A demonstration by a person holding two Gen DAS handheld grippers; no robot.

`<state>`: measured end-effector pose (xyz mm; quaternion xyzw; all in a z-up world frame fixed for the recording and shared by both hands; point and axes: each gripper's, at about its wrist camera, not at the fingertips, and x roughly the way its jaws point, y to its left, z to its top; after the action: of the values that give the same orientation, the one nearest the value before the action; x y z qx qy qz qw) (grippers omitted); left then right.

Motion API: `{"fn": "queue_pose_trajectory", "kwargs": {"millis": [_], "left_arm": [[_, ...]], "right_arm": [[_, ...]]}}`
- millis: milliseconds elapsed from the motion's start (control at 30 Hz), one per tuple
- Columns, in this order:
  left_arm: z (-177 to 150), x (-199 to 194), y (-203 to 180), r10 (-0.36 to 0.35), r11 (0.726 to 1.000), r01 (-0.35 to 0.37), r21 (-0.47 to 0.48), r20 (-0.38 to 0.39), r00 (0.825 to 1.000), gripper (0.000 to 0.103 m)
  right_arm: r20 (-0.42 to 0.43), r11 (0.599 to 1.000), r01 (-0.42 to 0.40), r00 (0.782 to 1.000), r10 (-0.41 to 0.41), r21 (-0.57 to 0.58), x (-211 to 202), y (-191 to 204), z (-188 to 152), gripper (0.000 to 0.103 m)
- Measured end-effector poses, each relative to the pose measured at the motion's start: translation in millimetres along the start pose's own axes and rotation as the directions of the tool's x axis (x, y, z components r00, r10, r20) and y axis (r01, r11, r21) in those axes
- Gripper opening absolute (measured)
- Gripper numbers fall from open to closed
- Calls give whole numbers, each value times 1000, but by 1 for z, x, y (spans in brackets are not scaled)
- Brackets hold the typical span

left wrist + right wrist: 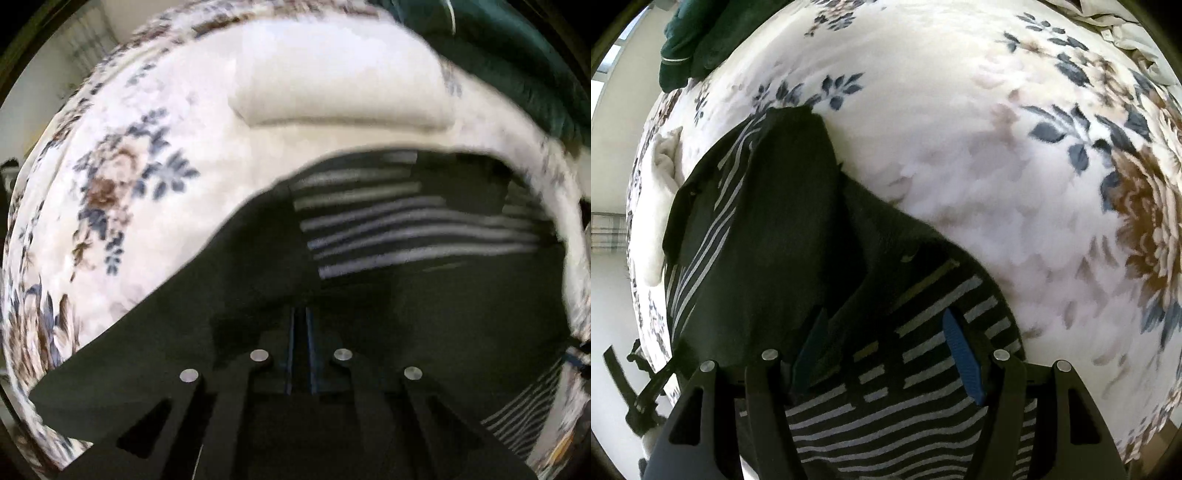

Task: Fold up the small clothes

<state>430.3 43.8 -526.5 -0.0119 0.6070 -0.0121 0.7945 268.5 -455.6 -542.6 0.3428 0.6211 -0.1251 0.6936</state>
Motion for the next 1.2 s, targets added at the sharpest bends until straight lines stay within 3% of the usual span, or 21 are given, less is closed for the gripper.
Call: {"fn": "queue_pose_trajectory", "kwargs": {"millis": [133, 233, 333, 433, 467, 500, 533, 567, 600, 700, 800, 833, 867, 900, 933, 1000, 1067, 1133, 1200], "left_arm": [[9, -27, 23, 38, 994, -28, -104, 104, 994, 3], [22, -8, 41, -5, 987, 12, -162, 41, 999, 4], [22, -11, 28, -11, 991, 8, -131, -17, 1000, 7], [24, -31, 10, -8, 992, 9, -129, 4, 1000, 8], [25, -39, 4, -24, 990, 26, -140, 22, 999, 14], [28, -46, -3, -51, 988, 57, -141, 43, 998, 28], [33, -51, -15, -94, 985, 102, -142, 62, 994, 38], [40, -54, -31, -144, 979, 153, -134, 76, 987, 64], [47, -53, -47, -199, 970, 209, -121, 90, 976, 75], [72, -35, -101, -345, 935, 350, -55, 81, 935, 75], [98, 3, -177, -418, 906, 417, 69, -9, 909, 75], [104, 16, -206, -412, 902, 414, 124, -41, 910, 75], [107, 26, -226, -408, 895, 414, 165, -70, 910, 75], [110, 39, -254, -408, 879, 423, 218, -113, 906, 75], [110, 45, -268, -396, 875, 416, 246, -128, 909, 75], [111, 57, -299, -388, 851, 424, 308, -173, 905, 75], [110, 62, -318, -375, 839, 419, 346, -190, 907, 75], [109, 69, -337, -375, 817, 439, 373, -234, 897, 75], [105, 79, -354, -336, 805, 421, 418, -264, 904, 75]], "right_arm": [[1, 1000, 8, 1000, -8, 17, 3, -5, 5, 67], [2, 1000, 5, 1000, -6, 28, 2, -10, 7, 67], [-6, 999, 4, 1000, -4, 33, 3, -13, 9, 67], [-5, 999, -16, 1000, 16, 42, -1, -15, 9, 67], [-5, 998, -41, 999, 41, 56, -4, -17, 8, 67], [-12, 995, -70, 997, 71, 72, -5, -19, 7, 67], [-26, 991, -101, 994, 103, 89, -4, -20, 5, 67], [-65, 980, -154, 985, 163, 127, 1, -24, 2, 67], [-93, 968, -192, 974, 208, 162, 6, -27, -1, 67], [-130, 898, -297, 926, 354, 324, 30, -44, -9, 67], [-18, 813, -379, 903, 430, 442, 44, -65, -6, 60], [23, 778, -405, 893, 450, 480, 48, -72, -5, 46], [77, 734, -430, 883, 463, 525, 51, -82, -3, 20], [111, 720, -432, 887, 449, 544, 51, -89, -1, 10], [135, 718, -419, 898, 419, 556, 49, -94, 1, 9], [180, 706, -425, 900, 397, 567, 43, -98, 1, 7], [200, 739, -412, 910, 363, 533, 38, -92, -2, 7], [200, 742, -418, 908, 369, 524, 42, -89, -6, 7], [191, 725, -439, 896, 402, 531, 49, -91, -8, 8]]}}
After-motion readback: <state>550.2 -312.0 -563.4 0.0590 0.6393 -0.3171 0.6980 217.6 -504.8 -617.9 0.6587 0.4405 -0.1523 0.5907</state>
